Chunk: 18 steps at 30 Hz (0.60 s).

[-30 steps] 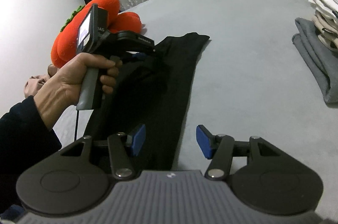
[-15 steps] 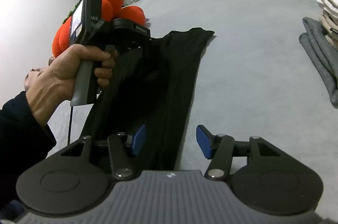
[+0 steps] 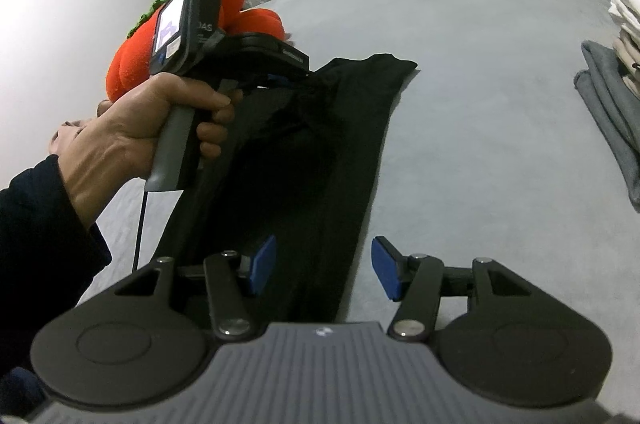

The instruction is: Fold clothes

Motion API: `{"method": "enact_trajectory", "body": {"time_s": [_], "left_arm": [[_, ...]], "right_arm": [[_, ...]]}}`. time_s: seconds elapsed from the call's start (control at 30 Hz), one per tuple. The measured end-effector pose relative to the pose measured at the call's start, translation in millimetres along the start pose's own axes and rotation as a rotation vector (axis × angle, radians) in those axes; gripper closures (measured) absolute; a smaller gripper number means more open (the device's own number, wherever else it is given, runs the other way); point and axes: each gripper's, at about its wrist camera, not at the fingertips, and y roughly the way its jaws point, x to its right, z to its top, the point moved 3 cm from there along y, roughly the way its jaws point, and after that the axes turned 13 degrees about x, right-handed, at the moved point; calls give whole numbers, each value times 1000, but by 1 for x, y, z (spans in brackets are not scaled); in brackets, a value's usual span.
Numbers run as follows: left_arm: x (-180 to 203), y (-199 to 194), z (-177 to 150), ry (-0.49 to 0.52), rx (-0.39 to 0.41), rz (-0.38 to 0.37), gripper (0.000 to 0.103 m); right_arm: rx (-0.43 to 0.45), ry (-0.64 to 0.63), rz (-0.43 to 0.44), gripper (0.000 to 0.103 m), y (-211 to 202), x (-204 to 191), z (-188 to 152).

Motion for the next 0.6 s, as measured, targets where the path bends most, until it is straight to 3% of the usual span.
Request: {"method": "enact_trajectory", "body": {"time_s": [0.1,0.27,0.47,0.6], "left_arm": [[3,1,0,9,-6,-8,102],[2,2,3,13,6,42,102],[-11,-39,23,-82,135,0,102],[-29,-55,20,-98,178,32,102]], "right_arm": [[2,2,1,45,0,-1,0],[9,3,4,45,-3,-3,-1],[19,12,6,45,-8,-1,-1],[17,7,11,45,-9,-2,-2]]}}
